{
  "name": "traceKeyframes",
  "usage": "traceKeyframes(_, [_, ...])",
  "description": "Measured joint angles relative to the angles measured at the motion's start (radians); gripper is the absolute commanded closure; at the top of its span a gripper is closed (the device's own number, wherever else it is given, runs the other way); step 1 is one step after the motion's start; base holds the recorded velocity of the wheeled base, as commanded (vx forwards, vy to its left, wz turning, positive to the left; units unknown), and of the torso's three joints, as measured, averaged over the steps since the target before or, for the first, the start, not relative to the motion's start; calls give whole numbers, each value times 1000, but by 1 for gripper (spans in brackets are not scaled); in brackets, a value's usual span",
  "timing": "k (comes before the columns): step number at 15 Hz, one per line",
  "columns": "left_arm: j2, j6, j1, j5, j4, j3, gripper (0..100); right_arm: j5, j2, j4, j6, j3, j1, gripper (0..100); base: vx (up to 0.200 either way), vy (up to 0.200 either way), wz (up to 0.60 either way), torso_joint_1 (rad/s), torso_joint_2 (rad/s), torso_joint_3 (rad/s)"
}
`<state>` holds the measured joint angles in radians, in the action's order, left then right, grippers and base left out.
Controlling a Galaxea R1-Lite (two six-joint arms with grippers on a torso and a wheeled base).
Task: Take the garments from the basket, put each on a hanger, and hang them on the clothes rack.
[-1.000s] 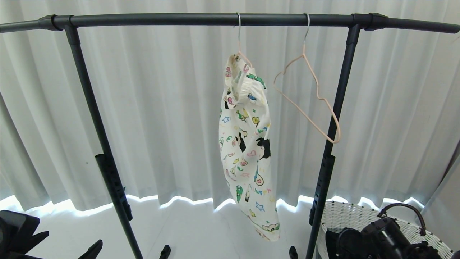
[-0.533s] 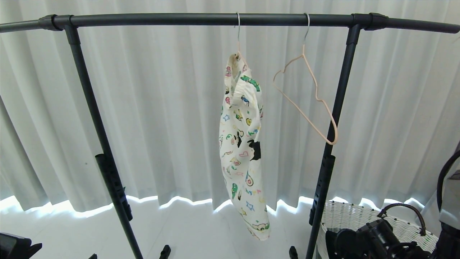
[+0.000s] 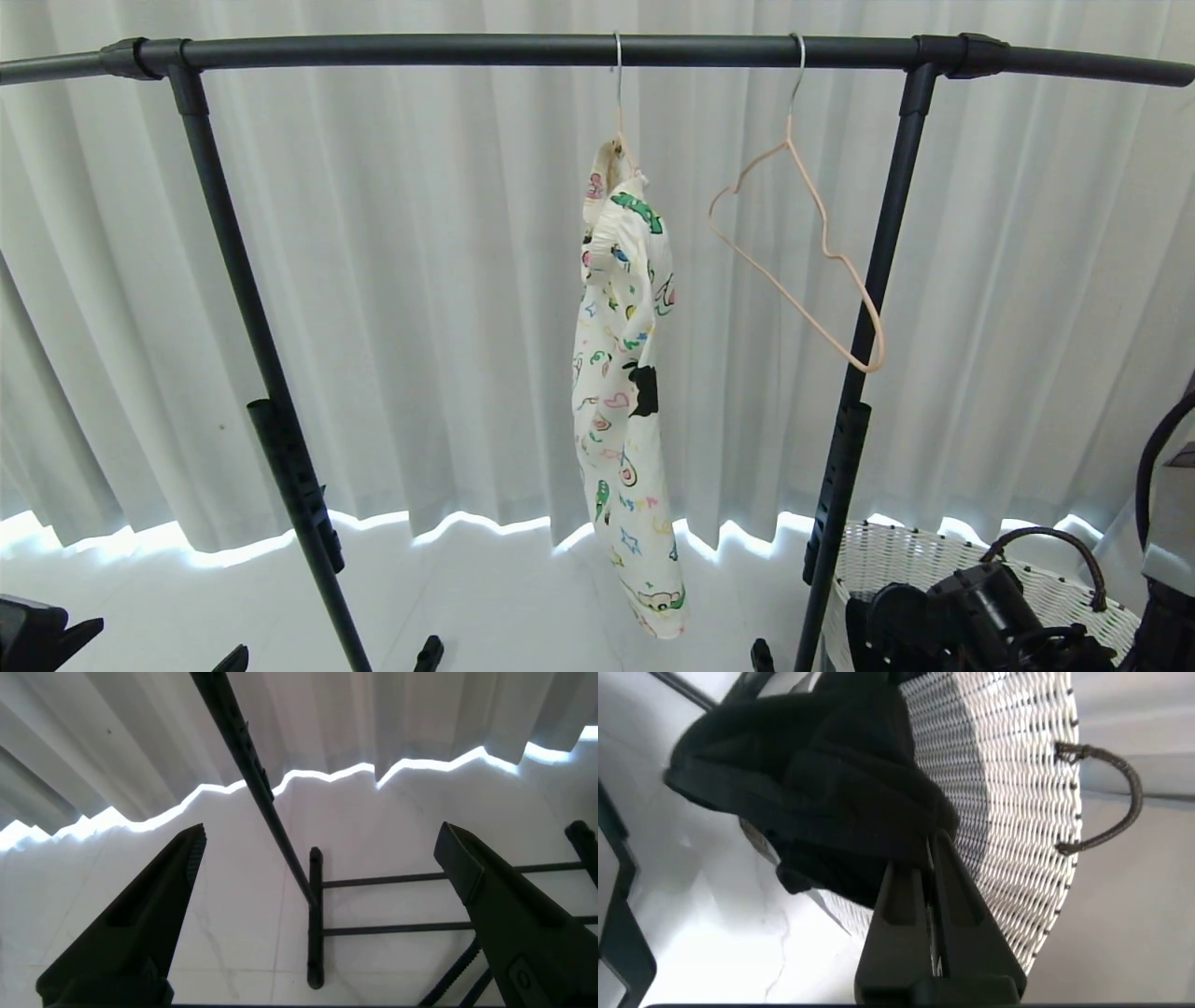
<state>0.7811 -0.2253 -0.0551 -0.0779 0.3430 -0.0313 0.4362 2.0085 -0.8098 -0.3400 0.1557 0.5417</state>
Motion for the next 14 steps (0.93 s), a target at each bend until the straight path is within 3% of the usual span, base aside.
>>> traceKeyframes(3, [-1,-1,0,1,0,-4,0,-6,-69,24,-61,-1,5,100,0,0,0,0,0,0])
traceKeyframes(5, [-1,-14,0,1,0,-4,0,-9,-147,130,-79,40,5,100,0,0,0,0,0,0])
traceKeyframes(7, [-2,-61,0,1,0,-5,0,-13,-241,357,-78,141,5,100,0,0,0,0,0,0])
traceKeyframes(11, [0,-86,-1,24,0,-21,0,-65,-431,918,-21,490,4,100,0,0,0,0,0,0])
traceKeyframes(14, [6,-84,-1,88,0,-47,0,-89,-509,1191,44,753,18,100,-200,0,0,9,4,1])
